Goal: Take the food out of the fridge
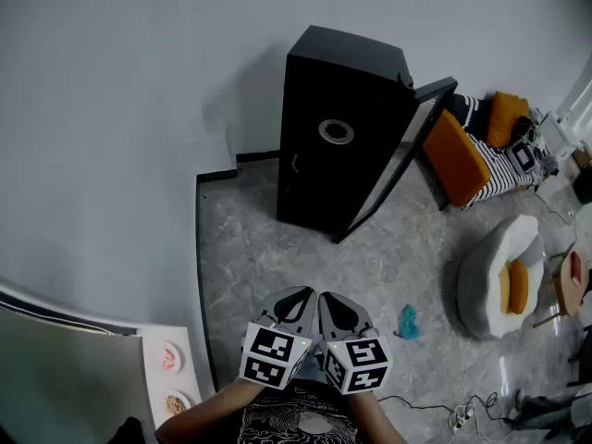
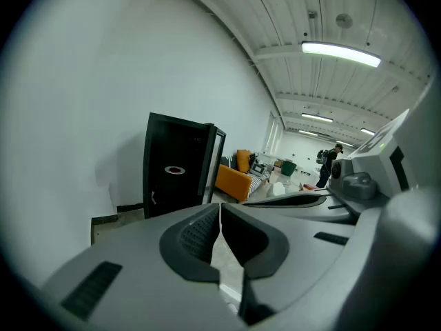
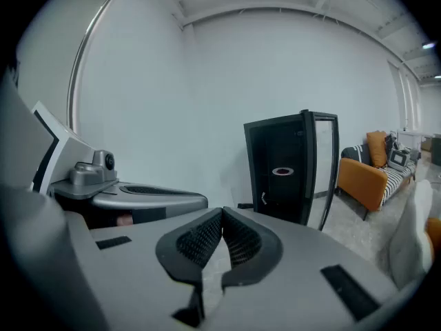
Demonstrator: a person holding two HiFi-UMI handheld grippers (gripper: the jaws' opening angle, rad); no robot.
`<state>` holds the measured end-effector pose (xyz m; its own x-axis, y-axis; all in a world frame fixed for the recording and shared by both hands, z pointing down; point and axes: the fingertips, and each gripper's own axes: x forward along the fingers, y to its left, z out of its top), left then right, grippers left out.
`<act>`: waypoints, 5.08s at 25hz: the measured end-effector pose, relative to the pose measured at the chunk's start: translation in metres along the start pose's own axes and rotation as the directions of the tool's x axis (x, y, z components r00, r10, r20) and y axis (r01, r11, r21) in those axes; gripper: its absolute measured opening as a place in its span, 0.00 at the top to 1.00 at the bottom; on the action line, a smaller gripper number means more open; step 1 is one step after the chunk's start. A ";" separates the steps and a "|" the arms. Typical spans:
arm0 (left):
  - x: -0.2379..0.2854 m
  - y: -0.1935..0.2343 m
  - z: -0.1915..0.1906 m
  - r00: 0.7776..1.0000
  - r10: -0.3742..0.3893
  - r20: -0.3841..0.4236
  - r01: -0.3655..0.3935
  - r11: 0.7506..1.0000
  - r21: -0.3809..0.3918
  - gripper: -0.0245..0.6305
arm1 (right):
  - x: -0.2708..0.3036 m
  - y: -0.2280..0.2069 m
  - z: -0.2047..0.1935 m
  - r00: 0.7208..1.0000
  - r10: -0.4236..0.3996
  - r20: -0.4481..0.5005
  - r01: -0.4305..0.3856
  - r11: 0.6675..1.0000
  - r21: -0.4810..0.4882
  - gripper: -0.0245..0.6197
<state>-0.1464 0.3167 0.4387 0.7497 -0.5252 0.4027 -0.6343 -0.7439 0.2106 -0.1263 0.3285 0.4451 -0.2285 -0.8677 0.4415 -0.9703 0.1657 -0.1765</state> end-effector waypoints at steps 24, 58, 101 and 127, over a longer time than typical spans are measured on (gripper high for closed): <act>0.035 0.024 0.005 1.000 -0.018 -0.020 0.018 1.000 -0.011 0.93 | 0.035 -0.019 0.011 0.999 -0.037 0.016 0.037 0.999 -0.007 0.93; 0.246 0.050 0.113 0.993 0.099 -0.056 -0.101 0.995 -0.022 0.93 | 0.140 -0.212 0.119 0.997 0.060 0.039 -0.061 0.998 0.025 0.93; 0.414 0.183 0.180 0.997 -0.067 -0.035 0.059 0.978 -0.202 0.93 | 0.299 -0.289 0.202 0.997 -0.081 -0.006 0.081 0.996 0.036 0.93; 0.518 0.302 0.146 0.937 -0.299 0.178 0.335 0.637 -0.694 0.93 | 0.395 -0.294 0.244 0.976 -0.214 -0.035 0.216 0.975 0.053 0.93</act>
<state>0.0782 -0.2402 0.5804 0.9261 -0.3434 0.1561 -0.2843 -0.3633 0.8872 0.0882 -0.1769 0.4569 -0.0182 -0.8660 0.4998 -0.9911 -0.0503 -0.1233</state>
